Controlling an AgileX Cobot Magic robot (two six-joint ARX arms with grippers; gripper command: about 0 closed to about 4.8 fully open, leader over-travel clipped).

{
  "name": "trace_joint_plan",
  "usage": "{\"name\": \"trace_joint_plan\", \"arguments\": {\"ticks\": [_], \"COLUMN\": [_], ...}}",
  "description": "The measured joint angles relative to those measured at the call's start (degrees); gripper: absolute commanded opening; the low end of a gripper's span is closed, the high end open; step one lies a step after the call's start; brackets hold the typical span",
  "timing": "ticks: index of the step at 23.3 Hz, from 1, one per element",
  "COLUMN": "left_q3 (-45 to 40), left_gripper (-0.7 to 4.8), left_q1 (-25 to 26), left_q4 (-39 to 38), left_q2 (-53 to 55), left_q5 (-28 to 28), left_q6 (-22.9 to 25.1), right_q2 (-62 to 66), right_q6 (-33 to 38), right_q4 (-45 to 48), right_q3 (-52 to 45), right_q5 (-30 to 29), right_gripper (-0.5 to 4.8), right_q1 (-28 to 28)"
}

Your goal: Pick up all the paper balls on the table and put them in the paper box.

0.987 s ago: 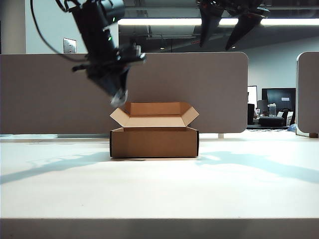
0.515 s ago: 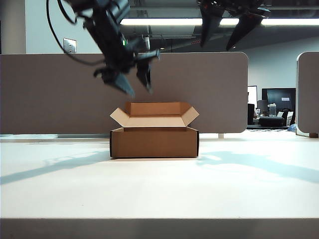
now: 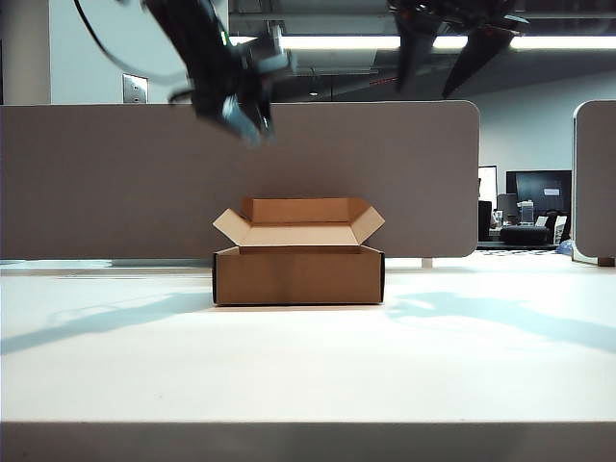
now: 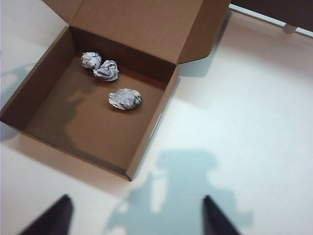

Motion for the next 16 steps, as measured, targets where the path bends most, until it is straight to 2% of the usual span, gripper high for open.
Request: {"name": "trace_joint_plan", "arguments": {"ticks": [2, 3, 5, 10, 14, 16], "left_q3": [0.1, 0.1, 0.1, -2.5, -10.2, -21.9], "left_gripper": [-0.06, -0.06, -0.06, -0.06, -0.06, -0.06], "left_q1": [0.0, 0.0, 0.0, -0.1, -1.3, -3.4], "left_q4": [-0.6, -1.7, -4.8, -19.3, -20.6, -20.3], "left_q2": [-3.2, -5.0, -8.5, -18.7, -30.7, -43.1], "left_q5": [0.0, 0.0, 0.0, -2.2, -2.3, -3.7], "left_q6": [0.0, 0.1, 0.5, 1.6, 1.6, 1.5], "right_q2": [-0.6, -1.2, -2.9, -12.1, -19.8, -27.8], "right_q6": [0.0, 0.0, 0.0, 0.0, -1.3, -2.4], "right_q4": [-0.6, -1.3, -2.1, -6.0, -15.0, -18.8], "right_q3": [-0.1, -0.1, -0.1, 0.0, -1.2, -8.8], "right_q5": [0.0, 0.0, -0.1, -0.3, -0.3, -0.4], "right_gripper": [0.72, 0.24, 0.11, 0.08, 0.08, 0.08], "right_q1": [-0.2, -0.4, -0.4, -0.4, -0.4, -0.3]}}
